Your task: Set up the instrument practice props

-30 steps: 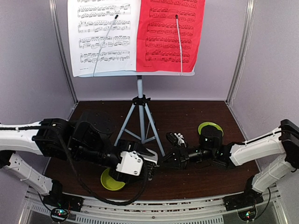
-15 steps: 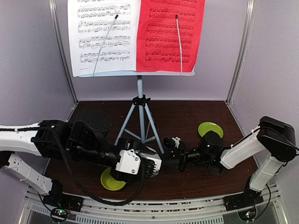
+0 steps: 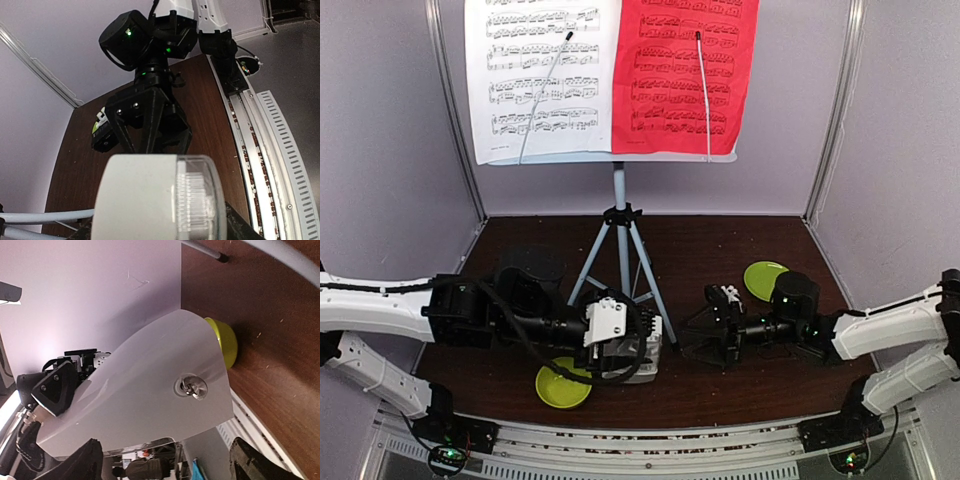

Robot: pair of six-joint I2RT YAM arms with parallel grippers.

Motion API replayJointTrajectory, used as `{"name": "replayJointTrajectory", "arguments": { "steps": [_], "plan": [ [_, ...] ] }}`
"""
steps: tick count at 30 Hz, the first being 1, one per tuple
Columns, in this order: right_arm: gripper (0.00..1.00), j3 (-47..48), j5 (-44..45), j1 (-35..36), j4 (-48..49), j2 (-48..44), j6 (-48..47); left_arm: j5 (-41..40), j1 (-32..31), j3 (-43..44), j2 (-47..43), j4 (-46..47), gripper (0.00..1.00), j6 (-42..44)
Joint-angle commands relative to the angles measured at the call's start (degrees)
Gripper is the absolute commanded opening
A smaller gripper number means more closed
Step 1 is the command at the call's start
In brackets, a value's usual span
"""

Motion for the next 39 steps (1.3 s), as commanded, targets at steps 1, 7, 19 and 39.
{"name": "replayJointTrajectory", "arguments": {
  "steps": [1, 7, 19, 39],
  "plan": [
    [0.90, 3.7, 6.0, -1.3, -29.6, -8.9, -20.5, 2.9, 2.0, -0.8, 2.0, 18.6, 0.10, -3.4],
    [0.94, 5.3, 12.3, -1.9, -44.2, -17.5, -29.3, 5.9, 4.1, -5.2, 6.9, 30.2, 0.10, -9.9],
    [0.95, 4.2, 20.0, -2.1, -51.9, -27.8, -31.7, 11.3, 6.9, -8.7, 15.5, 40.7, 0.11, -12.2],
    [0.87, 11.1, 26.1, 0.8, -56.0, -25.4, -44.1, 2.4, 7.7, -14.1, 18.0, 49.4, 0.34, -23.4]
  ]
}}
